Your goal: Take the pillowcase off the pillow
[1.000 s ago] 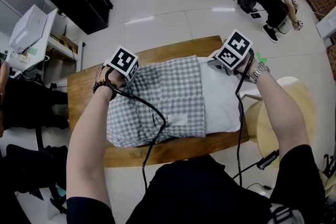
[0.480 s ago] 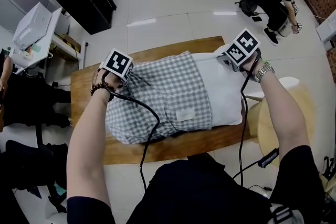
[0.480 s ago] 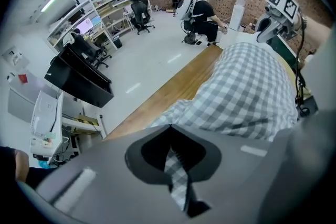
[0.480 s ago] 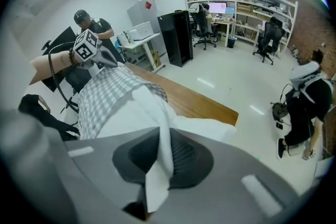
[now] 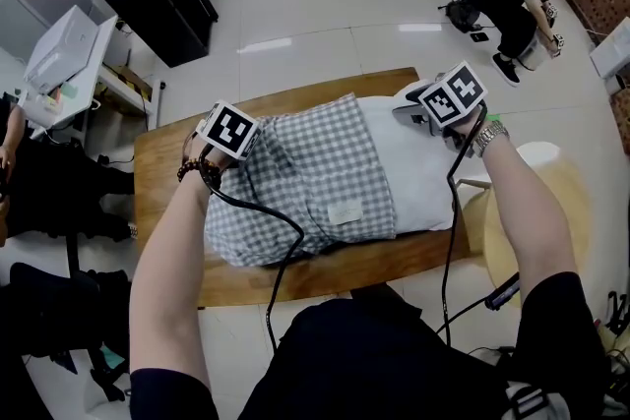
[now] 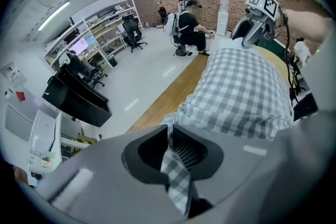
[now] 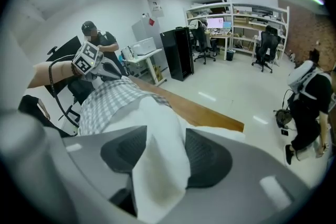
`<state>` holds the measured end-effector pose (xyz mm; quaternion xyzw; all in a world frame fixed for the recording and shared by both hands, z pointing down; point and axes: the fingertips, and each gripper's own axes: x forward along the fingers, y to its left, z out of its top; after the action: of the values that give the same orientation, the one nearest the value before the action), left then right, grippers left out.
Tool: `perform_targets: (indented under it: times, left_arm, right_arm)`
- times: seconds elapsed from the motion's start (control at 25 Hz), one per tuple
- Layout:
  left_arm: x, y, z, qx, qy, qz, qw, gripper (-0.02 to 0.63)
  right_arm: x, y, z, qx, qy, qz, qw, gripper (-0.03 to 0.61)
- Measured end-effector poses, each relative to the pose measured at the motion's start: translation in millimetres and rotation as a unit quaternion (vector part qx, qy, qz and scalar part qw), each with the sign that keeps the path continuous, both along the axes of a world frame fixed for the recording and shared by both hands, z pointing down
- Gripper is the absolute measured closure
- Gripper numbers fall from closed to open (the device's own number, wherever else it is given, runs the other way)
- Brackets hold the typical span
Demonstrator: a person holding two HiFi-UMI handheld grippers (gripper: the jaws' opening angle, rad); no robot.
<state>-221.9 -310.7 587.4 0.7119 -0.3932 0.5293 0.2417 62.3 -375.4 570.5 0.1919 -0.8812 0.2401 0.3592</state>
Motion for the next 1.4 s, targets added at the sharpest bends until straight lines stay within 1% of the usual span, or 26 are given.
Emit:
perform_targets:
  times: [0.04, 0.08, 0.12, 0.2, 0.24, 0.32, 0.36, 0.44, 0.48, 0.56, 0.6, 0.72, 0.8, 0.88, 0.92, 1.0, 1.08, 1.28, 1.4]
  left_arm:
    - [1.4, -1.2, -4.8, 0.012, 0.003, 0.004, 0.9999, 0.559]
    - [3.8, -11.7, -12.2, 0.047, 0.005, 0.016, 0.9988, 0.540]
    - [7.5, -24.0, -21.2, 0.088, 0.008, 0.032, 0.9956, 0.535]
    - [19.5, -37.3, -43.2, 0.154, 0.012, 0.061, 0.9861, 0.521]
    - [25.3, -36.7, -51.1, 0.170, 0.015, 0.069, 0.9830, 0.517]
    - [32.3, -21.5, -51.1, 0.156, 0.027, 0.068, 0.9851, 0.508]
    - [38.5, -14.7, -55.4, 0.157, 0.036, 0.071, 0.9843, 0.506]
    - [57.6, -4.8, -77.2, 0.188, 0.054, 0.089, 0.9766, 0.499]
    - [67.0, 2.3, -85.2, 0.197, 0.059, 0.100, 0.9736, 0.491]
    - [82.3, 25.3, -80.9, 0.176, 0.070, 0.116, 0.9750, 0.471]
    - [90.8, 35.3, -78.7, 0.172, 0.075, 0.128, 0.9738, 0.461]
    - [115.3, 55.9, -75.8, 0.186, 0.080, 0.172, 0.9641, 0.409]
    - [126.9, 66.9, -67.7, 0.184, 0.068, 0.196, 0.9607, 0.389]
    - [134.8, 75.8, -57.6, 0.175, 0.051, 0.215, 0.9595, 0.370]
    - [137.3, 79.2, -52.6, 0.169, 0.044, 0.222, 0.9593, 0.364]
    - [139.3, 83.5, -42.7, 0.154, 0.032, 0.234, 0.9596, 0.345]
    - [137.3, 84.7, -32.3, 0.141, 0.019, 0.241, 0.9600, 0.330]
    - [134.4, 78.0, -12.0, 0.116, -0.002, 0.248, 0.9617, 0.328]
    - [137.5, 76.7, -1.5, 0.099, -0.008, 0.249, 0.9634, 0.340]
  right_arm:
    - [0.4, -0.1, -3.6, 0.009, -0.002, 0.001, 1.000, 0.343]
    - [1.1, 0.7, -6.8, 0.014, -0.004, 0.001, 1.000, 0.332]
    - [2.1, 2.8, -9.3, 0.017, -0.006, 0.001, 1.000, 0.325]
    - [3.5, 10.3, -13.9, 0.020, -0.011, -0.003, 1.000, 0.324]
    - [4.0, 14.5, -16.0, 0.025, -0.012, -0.007, 1.000, 0.325]
    - [3.4, 24.1, -20.4, 0.035, -0.011, -0.018, 0.999, 0.325]
    - [2.2, 30.1, -23.1, 0.041, -0.010, -0.027, 0.999, 0.325]
    - [-0.8, 43.9, -29.5, 0.054, -0.003, -0.048, 0.997, 0.324]
    - [-2.0, 50.7, -32.6, 0.062, 0.004, -0.059, 0.996, 0.324]
    - [-3.7, 63.7, -35.6, 0.078, 0.023, -0.078, 0.994, 0.324]
    - [-4.6, 70.5, -35.2, 0.085, 0.033, -0.088, 0.992, 0.322]
    - [-8.5, 92.8, -29.0, 0.105, 0.061, -0.128, 0.984, 0.316]
    - [-9.4, 105.7, -22.4, 0.126, 0.077, -0.158, 0.976, 0.295]
    - [-8.9, 116.2, -16.7, 0.145, 0.088, -0.182, 0.969, 0.290]
    - [-7.4, 120.9, -14.0, 0.148, 0.095, -0.190, 0.966, 0.272]
    - [-3.0, 127.7, -9.3, 0.148, 0.111, -0.201, 0.962, 0.250]
    - [-0.8, 128.9, -7.4, 0.155, 0.125, -0.212, 0.957, 0.245]
    - [-3.1, 122.4, 0.7, 0.172, 0.157, -0.246, 0.941, 0.244]
    - [-5.7, 121.5, 9.4, 0.163, 0.161, -0.262, 0.938, 0.244]
